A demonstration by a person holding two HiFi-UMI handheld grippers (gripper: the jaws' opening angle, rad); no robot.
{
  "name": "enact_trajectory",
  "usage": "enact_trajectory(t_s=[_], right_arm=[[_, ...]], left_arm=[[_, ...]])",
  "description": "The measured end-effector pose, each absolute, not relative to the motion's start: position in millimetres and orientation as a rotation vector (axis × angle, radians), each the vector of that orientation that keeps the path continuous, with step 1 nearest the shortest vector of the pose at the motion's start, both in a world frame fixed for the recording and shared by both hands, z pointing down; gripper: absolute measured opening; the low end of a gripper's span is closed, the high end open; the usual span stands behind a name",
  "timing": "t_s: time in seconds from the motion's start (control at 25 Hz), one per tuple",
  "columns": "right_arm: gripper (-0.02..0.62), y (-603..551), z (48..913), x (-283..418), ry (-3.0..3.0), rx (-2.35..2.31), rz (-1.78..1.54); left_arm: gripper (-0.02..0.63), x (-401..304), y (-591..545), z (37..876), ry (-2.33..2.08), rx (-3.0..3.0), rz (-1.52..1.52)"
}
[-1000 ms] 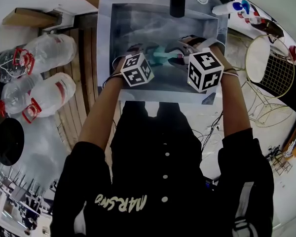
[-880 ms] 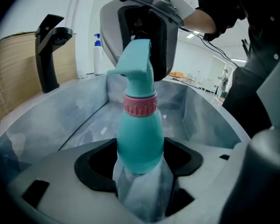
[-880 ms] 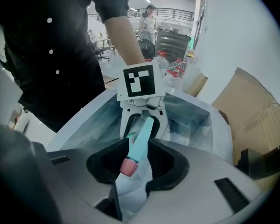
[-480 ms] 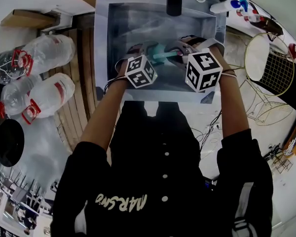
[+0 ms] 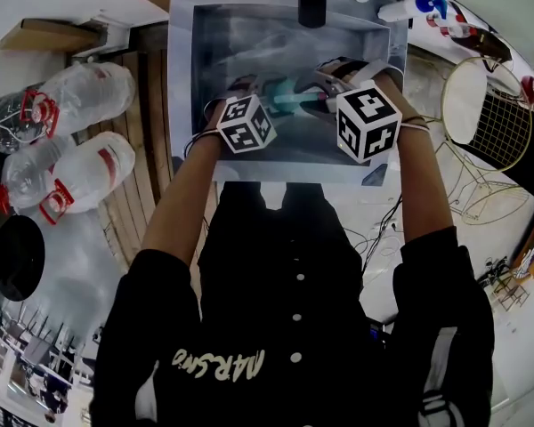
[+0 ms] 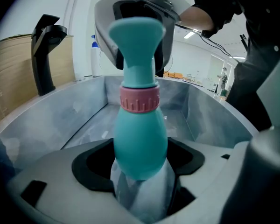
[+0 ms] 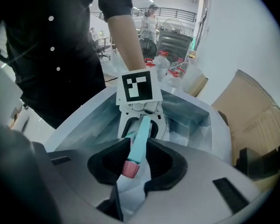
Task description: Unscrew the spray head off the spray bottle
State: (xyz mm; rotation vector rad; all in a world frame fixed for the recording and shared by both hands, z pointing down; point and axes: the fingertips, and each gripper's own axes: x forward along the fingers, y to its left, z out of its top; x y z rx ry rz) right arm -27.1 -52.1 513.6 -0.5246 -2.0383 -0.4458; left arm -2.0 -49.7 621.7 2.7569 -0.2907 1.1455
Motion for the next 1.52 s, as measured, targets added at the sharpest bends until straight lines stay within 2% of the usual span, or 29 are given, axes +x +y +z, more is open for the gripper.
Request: enact_trajectory(t_s=[0.12, 0.16, 0.36, 0.4, 0.56, 0.64, 0.76, 1.0, 1.12, 1.32, 1.44, 1.52], right_arm=[[0.117, -53, 514, -25, -2.023, -0.564, -0.471], [0.085, -54, 514, -24, -2.012, -0.581, -0.487], [0.086, -58, 516, -25, -1.996, -0.585, -0.485], [0.096, -60, 516, -26, -2.006, -0.549, -0.470], [0.221, -68, 506, -21, -2.108, -0.340, -0.311], [0.260, -74, 495, -14, -2.191, -0.174, -0.212], [0.287, -80, 478, 3, -2.314, 0.116, -0.023], [0.294, -63, 461, -4, -2.451, 0.606, 0.579], [0.342, -65, 464, -9, -2.378, 0.908, 0.904], [0.341, -64, 490, -16, -2.146, 1.189, 0.946], [0.252, -68, 501, -15, -2.070, 1.267, 0.892], [0.242, -69, 501, -17, -2.078, 1.259, 0.829]], left_arm=[[0.356, -1, -48, 621, -0.232, 2.776, 1.171], [0.356, 0, -47, 620, -0.207, 2.786, 1.183], [0.357, 0, -45, 621, -0.192, 2.778, 1.182], [0.357, 0, -45, 621, -0.194, 2.776, 1.182], [0.357, 1, -45, 621, -0.195, 2.781, 1.181], [0.357, 1, -45, 621, -0.199, 2.782, 1.180], [0.357, 2, -44, 621, -0.195, 2.788, 1.172], [0.357, 1, -45, 621, -0.197, 2.796, 1.162], [0.357, 2, -45, 620, -0.202, 2.796, 1.161], [0.358, 4, -45, 620, -0.202, 2.798, 1.161], [0.357, 3, -45, 620, -0.206, 2.797, 1.158], [0.357, 3, -46, 620, -0.210, 2.793, 1.152]])
